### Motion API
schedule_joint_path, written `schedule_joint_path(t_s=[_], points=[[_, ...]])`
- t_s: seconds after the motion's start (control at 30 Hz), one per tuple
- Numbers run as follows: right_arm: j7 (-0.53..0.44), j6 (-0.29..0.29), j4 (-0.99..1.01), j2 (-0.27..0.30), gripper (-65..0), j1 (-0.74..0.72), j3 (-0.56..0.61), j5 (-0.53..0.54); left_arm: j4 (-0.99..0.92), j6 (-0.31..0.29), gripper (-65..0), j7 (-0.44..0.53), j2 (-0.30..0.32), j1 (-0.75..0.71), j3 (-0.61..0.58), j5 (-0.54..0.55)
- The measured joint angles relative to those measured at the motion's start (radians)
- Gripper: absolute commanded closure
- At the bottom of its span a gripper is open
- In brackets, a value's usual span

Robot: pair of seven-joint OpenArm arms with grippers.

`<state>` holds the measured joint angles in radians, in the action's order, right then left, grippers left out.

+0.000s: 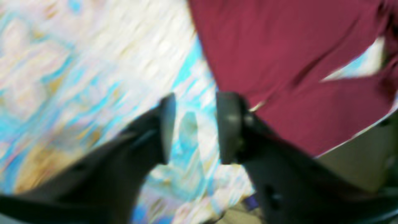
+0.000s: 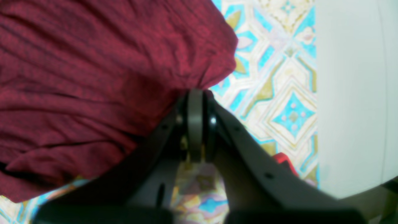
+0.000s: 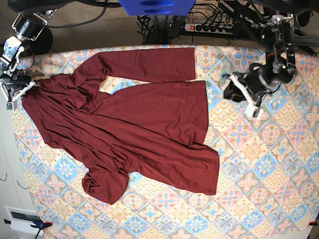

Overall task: Layout the t-shirt on the table in an organized manner, then fold the t-shirt properly
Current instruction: 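Release the sleeve and move the left gripper onto the shirt body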

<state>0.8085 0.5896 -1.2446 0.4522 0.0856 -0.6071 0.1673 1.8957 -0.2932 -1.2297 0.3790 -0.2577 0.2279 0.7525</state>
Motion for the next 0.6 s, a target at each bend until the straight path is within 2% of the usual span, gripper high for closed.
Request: schedule_joint_path(t_s=[0.1,0.2,0.37,0.53,0.6], points=[[0.0,0.0,0.0,0.0,0.0,-0.002,0.0,0.001,-0.082,0.003,-42.2,-0.009,-0.036,0.014,0.003,0.033],[-0.001,0.001,0.0,0.0,0.0,-0.002,0.0,0.001,-0.174,0.008,-47.8,-0.023,-0.071,0.029,0.005,0.107],[0.0,0.0,0.0,0.0,0.0,-0.002,0.0,0.001,-0.286,0.005,-48.0,-0.005,-0.074,0.044,0.003,0.293],[-0.004,0.0,0.0,0.0,0.0,-0.003,0.0,0.001,-0.341,0.008,-48.0,-0.009,-0.089,0.044,-0.011,0.379],[-0.002,0.0,0.0,0.0,0.0,-0.002,0.0,0.001,-0.34,0.008,-48.0,-0.002,-0.103,0.048,-0.043,0.379]])
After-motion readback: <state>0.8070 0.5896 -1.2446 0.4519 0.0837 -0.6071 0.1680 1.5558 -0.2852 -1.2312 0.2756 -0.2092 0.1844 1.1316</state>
